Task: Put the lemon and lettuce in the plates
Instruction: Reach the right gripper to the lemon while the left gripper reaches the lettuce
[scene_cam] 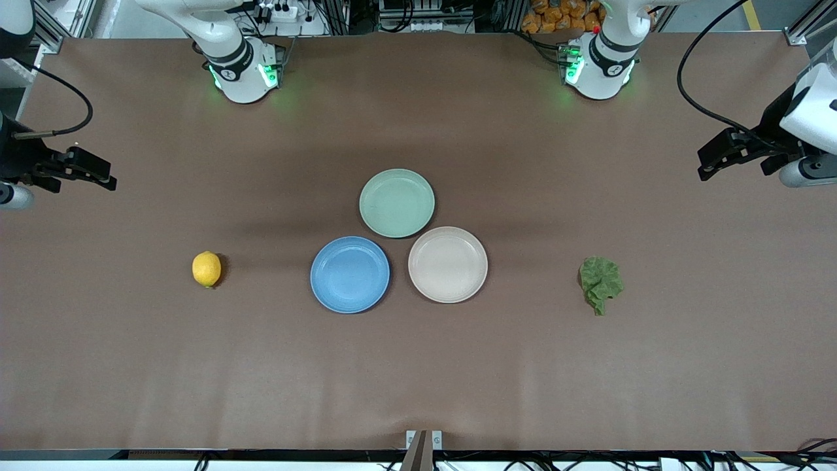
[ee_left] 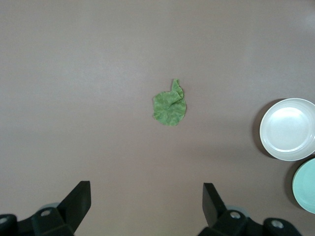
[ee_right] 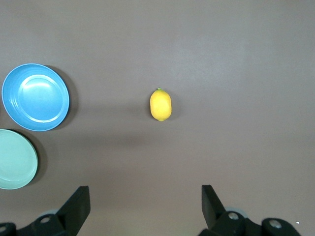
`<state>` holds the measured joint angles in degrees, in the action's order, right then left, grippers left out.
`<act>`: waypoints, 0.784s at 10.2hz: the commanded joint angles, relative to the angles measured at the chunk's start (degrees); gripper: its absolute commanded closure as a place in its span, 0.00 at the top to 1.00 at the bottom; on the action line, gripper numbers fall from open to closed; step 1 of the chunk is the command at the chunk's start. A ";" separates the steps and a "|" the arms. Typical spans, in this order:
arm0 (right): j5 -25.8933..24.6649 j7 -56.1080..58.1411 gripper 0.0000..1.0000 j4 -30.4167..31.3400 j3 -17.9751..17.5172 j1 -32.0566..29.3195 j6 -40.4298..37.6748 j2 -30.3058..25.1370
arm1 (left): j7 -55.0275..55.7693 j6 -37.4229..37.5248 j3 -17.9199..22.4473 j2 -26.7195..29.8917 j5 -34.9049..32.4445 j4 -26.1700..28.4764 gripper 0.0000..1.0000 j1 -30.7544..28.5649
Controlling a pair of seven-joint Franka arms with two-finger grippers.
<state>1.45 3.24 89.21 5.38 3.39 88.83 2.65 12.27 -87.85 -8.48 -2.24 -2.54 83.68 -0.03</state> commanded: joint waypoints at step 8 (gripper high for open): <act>-0.57 0.19 1.00 1.84 -0.37 -0.14 0.55 -1.77 | -2.86 -7.02 -0.22 -3.13 0.08 11.55 1.00 -0.14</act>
<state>1.45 3.24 89.32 5.34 3.39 89.11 2.61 10.69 -90.15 -8.66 -5.56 -2.52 90.03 0.22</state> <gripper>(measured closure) 0.000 0.000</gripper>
